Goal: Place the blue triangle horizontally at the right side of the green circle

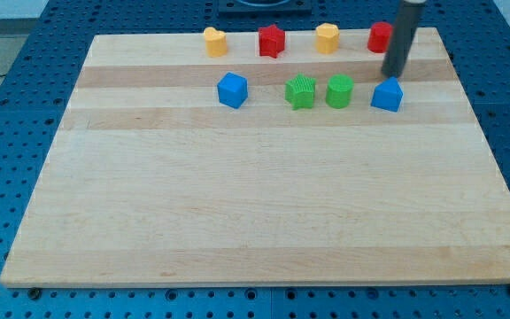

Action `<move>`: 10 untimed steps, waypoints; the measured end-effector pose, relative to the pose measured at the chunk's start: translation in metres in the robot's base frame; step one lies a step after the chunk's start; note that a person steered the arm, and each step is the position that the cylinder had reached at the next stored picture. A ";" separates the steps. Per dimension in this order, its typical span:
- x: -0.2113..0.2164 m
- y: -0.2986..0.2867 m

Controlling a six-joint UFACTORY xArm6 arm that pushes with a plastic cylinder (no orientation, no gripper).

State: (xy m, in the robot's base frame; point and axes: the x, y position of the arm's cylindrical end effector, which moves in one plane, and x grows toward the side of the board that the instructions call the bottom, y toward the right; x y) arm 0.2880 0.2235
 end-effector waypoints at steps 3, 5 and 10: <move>0.105 -0.038; 0.072 -0.007; 0.010 -0.084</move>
State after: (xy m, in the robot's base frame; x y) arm 0.2980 0.1399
